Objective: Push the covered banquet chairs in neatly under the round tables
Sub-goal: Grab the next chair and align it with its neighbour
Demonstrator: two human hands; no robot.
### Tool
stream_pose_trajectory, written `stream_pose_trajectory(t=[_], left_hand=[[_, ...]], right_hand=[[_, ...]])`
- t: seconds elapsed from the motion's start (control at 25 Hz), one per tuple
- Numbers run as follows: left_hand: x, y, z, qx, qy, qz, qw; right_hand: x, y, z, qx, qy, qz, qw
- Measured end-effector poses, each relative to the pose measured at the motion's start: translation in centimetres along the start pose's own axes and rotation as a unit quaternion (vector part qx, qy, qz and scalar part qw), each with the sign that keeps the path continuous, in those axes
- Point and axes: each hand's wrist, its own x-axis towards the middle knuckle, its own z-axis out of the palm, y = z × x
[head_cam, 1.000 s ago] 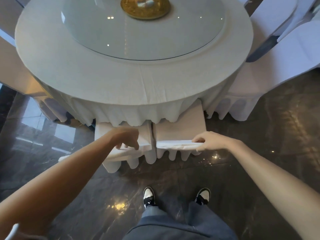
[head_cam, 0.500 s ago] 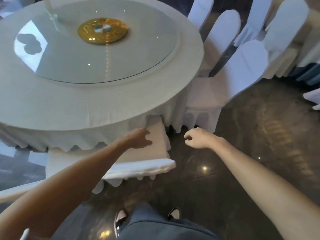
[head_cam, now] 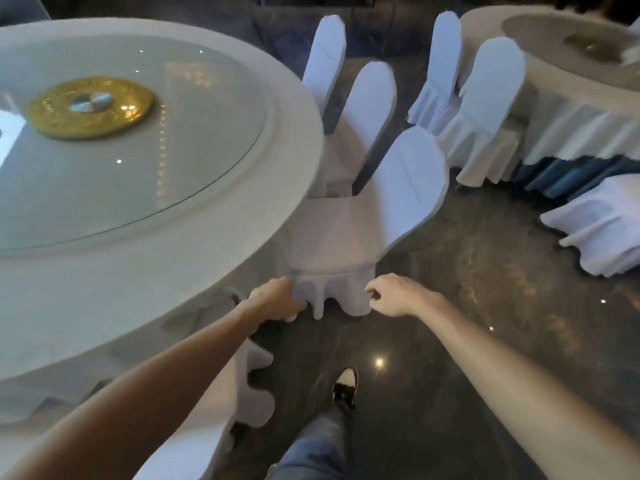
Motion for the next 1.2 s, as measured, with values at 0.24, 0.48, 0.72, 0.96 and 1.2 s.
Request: stream_pose_trajectory(t=[0.24,0.48,0.72,0.96,1.2], left_hand=[[15.0,13.0,-5.1,-0.032,0.023,-0.014,0.999],[25.3,24.7,-10.6,-0.032,0.106,-0.010,0.994],[36.1,36.7,-10.5,-0.112,0.085,-0.027,0.990],[43.6,45.3,-7.3,-0.255,0.054,-0.130,0.957],[48.4,48.4,-6.7,-0.177,0.095,-0.249,0.948]], right_hand=[[10.5,13.2,-11.6,-0.070,0.019,-0.051,0.996],[19.5,24.0,-21.1,-0.109,0.137,-0.126,0.976],[30.4,36.3,-27.9,-0.158,0.146,-0.208,0.954],[38.9,42.8,-32.0,-0.287,0.069,-0.335,0.895],[47.0,42.5,-33.2,-0.350,0.083,-0.431,0.828]])
